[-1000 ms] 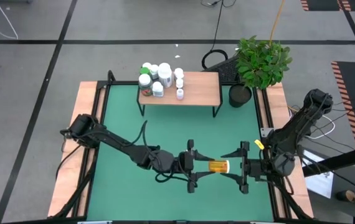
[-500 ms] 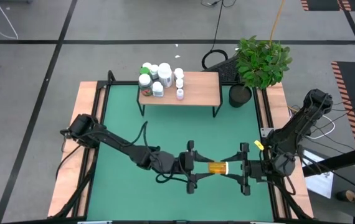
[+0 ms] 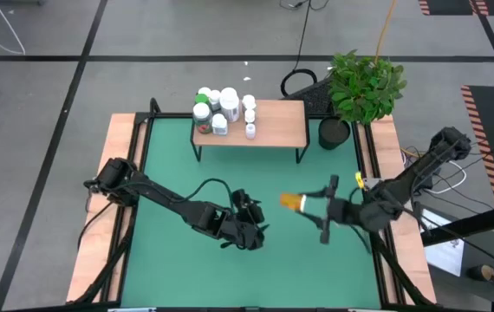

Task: Pick and place medicine bottles onto shelf by color
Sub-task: Put the orange bottle on the shelf

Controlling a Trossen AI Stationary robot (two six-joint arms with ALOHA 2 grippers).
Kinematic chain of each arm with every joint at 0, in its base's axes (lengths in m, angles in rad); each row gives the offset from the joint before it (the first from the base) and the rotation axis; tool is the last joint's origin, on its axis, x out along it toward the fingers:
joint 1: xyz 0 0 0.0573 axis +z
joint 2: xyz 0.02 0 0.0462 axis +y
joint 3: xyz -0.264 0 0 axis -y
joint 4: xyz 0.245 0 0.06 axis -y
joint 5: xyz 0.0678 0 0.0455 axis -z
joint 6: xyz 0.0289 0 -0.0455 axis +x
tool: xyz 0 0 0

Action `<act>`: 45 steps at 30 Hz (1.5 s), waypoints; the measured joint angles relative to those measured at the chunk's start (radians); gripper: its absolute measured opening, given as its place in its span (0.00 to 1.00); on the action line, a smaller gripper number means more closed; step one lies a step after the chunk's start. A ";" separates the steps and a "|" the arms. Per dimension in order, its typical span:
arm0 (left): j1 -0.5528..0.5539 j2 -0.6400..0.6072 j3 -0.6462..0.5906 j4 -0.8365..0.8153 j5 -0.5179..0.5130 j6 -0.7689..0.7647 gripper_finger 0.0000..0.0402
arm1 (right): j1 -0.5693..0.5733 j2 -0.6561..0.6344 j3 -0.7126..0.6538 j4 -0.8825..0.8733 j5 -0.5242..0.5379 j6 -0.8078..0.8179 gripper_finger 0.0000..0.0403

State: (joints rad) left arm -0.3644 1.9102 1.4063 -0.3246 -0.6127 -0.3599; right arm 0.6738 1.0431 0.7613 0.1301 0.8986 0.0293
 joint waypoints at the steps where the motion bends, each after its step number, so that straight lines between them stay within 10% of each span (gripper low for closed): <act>1: 0.002 0.000 -0.031 -0.003 -0.002 -0.031 0.92 | -0.038 0.000 0.030 -0.075 -0.020 0.033 0.50; 20: 0.070 0.001 -0.542 0.611 0.017 -0.120 0.78 | -0.981 0.418 0.663 -0.878 -0.725 0.142 0.50; 30: 0.078 0.001 -0.542 0.597 0.019 -0.091 0.75 | -1.157 0.649 0.923 -1.053 -0.865 0.032 0.50; 45: 0.078 0.001 -0.542 0.590 0.020 -0.114 0.74 | -1.190 0.674 0.938 -1.091 -0.906 -0.015 0.54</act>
State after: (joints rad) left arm -0.2863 1.9114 0.8646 0.2653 -0.5926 -0.4738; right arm -0.5159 1.7176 1.6997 -0.9609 -0.0074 0.0139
